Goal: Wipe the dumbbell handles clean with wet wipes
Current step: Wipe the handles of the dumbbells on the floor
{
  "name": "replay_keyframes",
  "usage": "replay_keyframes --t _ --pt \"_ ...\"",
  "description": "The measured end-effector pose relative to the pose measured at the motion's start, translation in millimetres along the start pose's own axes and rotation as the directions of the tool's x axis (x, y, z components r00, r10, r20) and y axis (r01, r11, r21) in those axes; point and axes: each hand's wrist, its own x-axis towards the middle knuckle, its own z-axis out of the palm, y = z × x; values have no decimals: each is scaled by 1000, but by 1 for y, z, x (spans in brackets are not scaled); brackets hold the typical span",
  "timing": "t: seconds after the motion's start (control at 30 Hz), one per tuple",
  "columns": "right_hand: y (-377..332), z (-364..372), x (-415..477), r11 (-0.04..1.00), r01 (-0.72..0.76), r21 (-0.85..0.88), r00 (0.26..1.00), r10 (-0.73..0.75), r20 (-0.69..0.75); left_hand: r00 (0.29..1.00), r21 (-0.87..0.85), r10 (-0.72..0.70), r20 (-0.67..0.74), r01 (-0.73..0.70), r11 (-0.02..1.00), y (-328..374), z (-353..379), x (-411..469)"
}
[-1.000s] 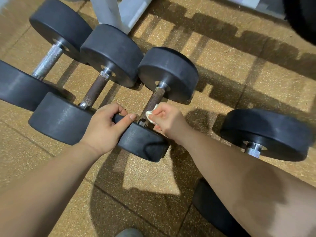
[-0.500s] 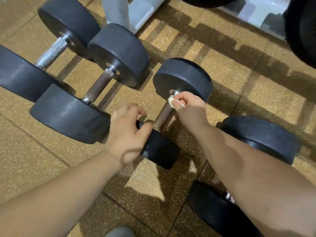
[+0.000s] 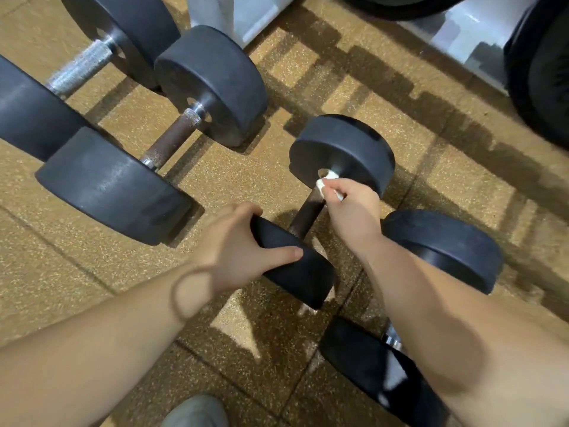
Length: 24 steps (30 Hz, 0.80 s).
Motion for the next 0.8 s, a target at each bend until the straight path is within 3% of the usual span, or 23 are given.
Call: replay_keyframes --t 0.2,0.37,0.43,0.53,0.6,0.73,0.8 --pt "1 -15 -10 955 268 -125 938 -229 262 1000 -16 -5 -19 4 1000 3 4 -8" --pt "-12 -12 3 988 80 -134 995 -71 72 997 -125 -15 72 24 992 -6 1 -10" --pt "-13 -9 -7 989 86 -122 985 -66 156 995 -216 -37 90 56 975 -10 -4 -5" --pt "-14 -16 -17 958 224 -177 927 -154 341 989 -270 -36 145 74 960 -15 -11 -2" --pt "-16 -23 -9 937 252 -240 931 -168 323 984 -238 -4 176 47 970 -17 -13 -2" --pt "-18 -26 2 936 159 -313 984 -123 133 985 -168 74 156 -48 985 -14 -13 -7" --pt "-19 -23 -3 935 196 -297 966 -132 224 985 -118 104 135 -88 989 -13 -9 -9"
